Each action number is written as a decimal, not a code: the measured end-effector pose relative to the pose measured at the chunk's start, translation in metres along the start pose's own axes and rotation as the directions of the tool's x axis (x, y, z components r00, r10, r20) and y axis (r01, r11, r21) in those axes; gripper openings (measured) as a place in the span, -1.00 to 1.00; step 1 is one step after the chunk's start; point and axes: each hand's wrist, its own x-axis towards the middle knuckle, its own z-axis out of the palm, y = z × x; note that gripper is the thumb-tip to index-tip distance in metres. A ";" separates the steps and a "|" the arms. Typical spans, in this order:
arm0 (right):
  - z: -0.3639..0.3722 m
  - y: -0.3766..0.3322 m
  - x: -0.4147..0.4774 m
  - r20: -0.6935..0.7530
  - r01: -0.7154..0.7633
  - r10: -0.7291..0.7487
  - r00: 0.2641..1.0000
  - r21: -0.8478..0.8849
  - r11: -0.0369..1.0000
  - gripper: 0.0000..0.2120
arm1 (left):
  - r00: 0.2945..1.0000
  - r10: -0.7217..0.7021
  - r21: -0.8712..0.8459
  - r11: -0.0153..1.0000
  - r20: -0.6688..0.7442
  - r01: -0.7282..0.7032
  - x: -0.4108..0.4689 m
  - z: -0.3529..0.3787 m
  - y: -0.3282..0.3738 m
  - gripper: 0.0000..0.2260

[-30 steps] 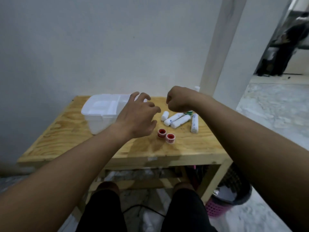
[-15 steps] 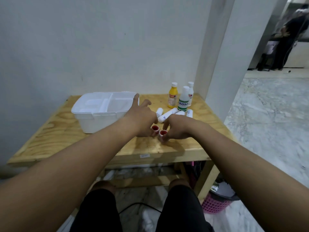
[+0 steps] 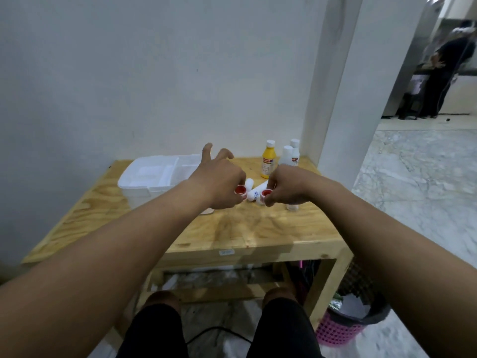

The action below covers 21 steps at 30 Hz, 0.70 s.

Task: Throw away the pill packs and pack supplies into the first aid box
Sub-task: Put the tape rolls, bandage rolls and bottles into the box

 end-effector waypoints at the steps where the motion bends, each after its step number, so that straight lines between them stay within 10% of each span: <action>1: -0.007 -0.004 0.001 -0.014 0.008 -0.008 1.000 0.001 1.000 -0.74 | 1.000 -0.019 -0.019 1.000 -0.018 0.018 -0.001 -0.005 -0.005 -0.75; 21: -0.023 -0.145 0.063 -0.123 0.311 -0.296 0.947 0.132 0.941 -0.76 | 0.877 -0.468 -0.327 0.850 -0.110 0.413 -0.082 -0.020 -0.160 -0.71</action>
